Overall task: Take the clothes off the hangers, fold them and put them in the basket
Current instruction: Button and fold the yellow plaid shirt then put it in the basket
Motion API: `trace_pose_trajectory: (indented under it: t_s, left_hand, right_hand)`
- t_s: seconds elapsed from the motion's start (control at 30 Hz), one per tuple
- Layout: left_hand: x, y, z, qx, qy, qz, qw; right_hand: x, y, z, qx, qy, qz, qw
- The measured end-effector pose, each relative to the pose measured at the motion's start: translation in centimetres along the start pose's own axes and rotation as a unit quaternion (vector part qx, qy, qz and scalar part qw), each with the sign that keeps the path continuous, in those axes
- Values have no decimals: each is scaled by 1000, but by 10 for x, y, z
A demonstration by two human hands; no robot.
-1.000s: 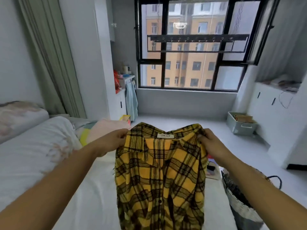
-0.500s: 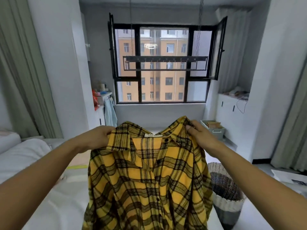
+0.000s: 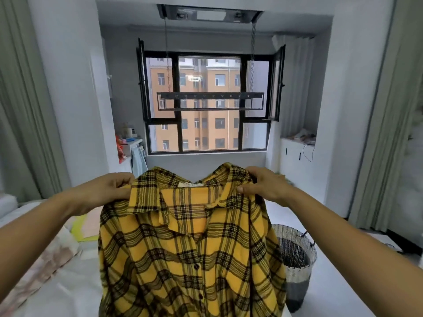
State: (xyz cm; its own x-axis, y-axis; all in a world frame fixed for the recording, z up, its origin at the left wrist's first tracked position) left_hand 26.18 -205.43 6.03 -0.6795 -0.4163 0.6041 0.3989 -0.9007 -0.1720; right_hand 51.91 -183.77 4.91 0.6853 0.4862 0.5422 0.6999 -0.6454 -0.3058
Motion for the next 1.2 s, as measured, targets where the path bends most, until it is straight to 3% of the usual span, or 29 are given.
trace_pose_trajectory:
  t_s: [0.4,0.57,0.73,0.83,0.9,0.97,1.1,1.2]
  left_hand:
    - [25,29,9,-5,-31,134,991]
    - [52,33,4,-18,5,177,984]
    - [67,50,-36,18,24,92,995]
    - [71,60,-56,75,181,-3,981]
    - [74,64,-63,92,274,-35,957]
    - [74,64,-66,109,275,-47,954]
    - [68,65,-55,88,79,-77,990]
    - [71,61,-50,54,86,-36,994]
  right_hand:
    - [-6,29,-36,-29,-53,138,989]
    - [-25,21,-58,-51,-57,81,994]
    - [-56,24,-62,-74,-68,-47,994]
    - [-71,32,-65,-114,-200,-155,961]
    - [-78,35,-66,-113,-214,-196,950]
    - [-83,32,-65,-119,-176,-187,959]
    - [-88,23,-70,-109,-114,-84,984]
    - [-86,20,-70,-83,-112,-38,989]
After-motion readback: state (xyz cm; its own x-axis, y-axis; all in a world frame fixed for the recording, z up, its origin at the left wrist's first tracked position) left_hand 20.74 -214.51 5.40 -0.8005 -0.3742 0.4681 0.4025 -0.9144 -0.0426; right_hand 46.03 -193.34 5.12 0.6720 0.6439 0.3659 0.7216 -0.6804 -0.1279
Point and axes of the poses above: each hand's wrist, its own y-axis away from the middle knuckle, its own x-axis out of the back of the hand, z = x × y, the point moved 4 cm from there along -y, towards the middle knuckle, and after that the axes turned 6 degrees about z, right-handed, at the moved point
